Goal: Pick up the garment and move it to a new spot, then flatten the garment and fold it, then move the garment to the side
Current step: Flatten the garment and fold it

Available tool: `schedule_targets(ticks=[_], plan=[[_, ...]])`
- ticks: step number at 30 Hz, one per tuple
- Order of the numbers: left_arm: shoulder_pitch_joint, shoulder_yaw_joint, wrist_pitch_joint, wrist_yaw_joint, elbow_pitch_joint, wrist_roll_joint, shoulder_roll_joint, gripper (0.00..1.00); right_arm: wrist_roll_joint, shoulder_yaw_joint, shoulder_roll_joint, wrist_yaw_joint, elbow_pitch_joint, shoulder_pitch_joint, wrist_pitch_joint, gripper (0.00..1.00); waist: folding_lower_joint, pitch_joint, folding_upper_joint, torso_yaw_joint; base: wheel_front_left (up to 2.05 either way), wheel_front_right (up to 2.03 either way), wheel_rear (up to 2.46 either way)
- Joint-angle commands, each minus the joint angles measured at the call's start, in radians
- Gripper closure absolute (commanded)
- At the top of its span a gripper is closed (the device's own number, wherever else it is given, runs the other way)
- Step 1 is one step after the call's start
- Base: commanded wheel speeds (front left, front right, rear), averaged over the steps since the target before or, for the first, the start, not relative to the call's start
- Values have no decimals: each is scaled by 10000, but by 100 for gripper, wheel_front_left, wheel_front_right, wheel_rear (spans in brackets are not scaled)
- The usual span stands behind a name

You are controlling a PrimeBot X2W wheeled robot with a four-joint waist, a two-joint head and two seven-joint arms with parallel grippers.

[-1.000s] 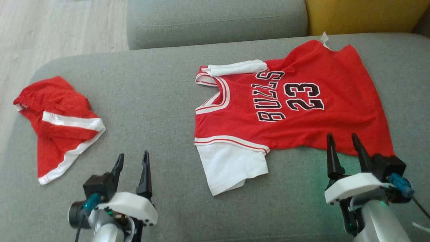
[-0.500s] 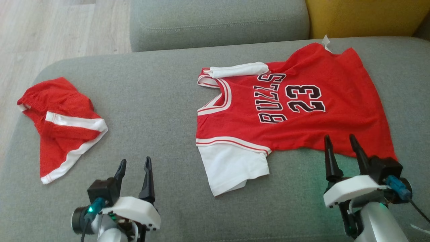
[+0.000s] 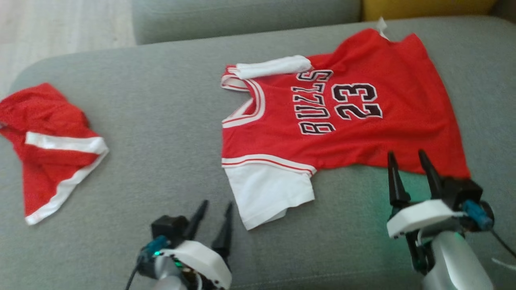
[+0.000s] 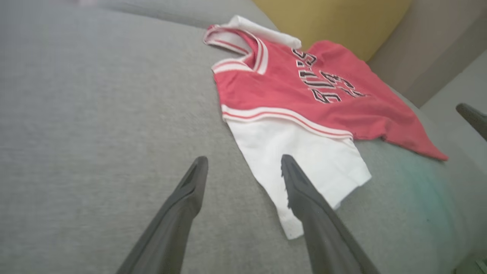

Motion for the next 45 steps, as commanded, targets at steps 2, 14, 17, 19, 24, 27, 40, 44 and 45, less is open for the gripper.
schedule_targets(ticks=[2, 14, 17, 19, 24, 27, 40, 44, 45], plan=[[-644, -269, -61, -183, 147, -536, 9, 0, -112, 195, -14, 65, -388, -588, -111, 0, 0, 290, 0, -393, 0, 0, 0], [-1315, -1394, -61, 19, 1455, -1660, 9, 0, -149, -47, -14, 65, -456, -786, -111, 0, 0, 542, 0, -765, 0, 0, 0], [-1394, -1512, -61, -66, 1612, -1862, 9, 24, -101, -7, -14, 65, -477, -852, -111, 0, 0, 590, 0, -781, 0, 0, 0], [-1460, -1579, -61, -110, 1721, -2026, 9, 100, -71, 18, -14, 65, -487, -896, -111, 0, 0, 617, 0, -788, 0, 0, 0], [-1609, -1497, -61, -55, 1780, -2185, 9, 100, -11, -19, -14, 65, -480, -966, -111, 0, 0, 620, 0, -747, 0, 0, 0], [-1685, -611, -61, 316, 1373, -1916, 9, 100, -34, -186, -14, 65, -457, -917, -111, 0, 0, 544, 0, -595, 0, 0, 0], [-2374, 3308, -61, 205, 1197, 259, 258, 100, -71, -356, -14, 65, 145, -778, -111, 0, 0, 421, 0, 90, 0, 0, 0], [-2518, 3870, -61, 41, 1325, 626, 210, 100, -88, -257, -14, 65, 645, -642, -111, 0, 0, 527, 0, 155, 0, 0, 0], [-2522, 3971, -61, -6, 1346, 690, 184, 100, -55, -224, -14, 65, 756, -588, -111, 0, 0, 551, 0, 165, 0, 0, 0]])
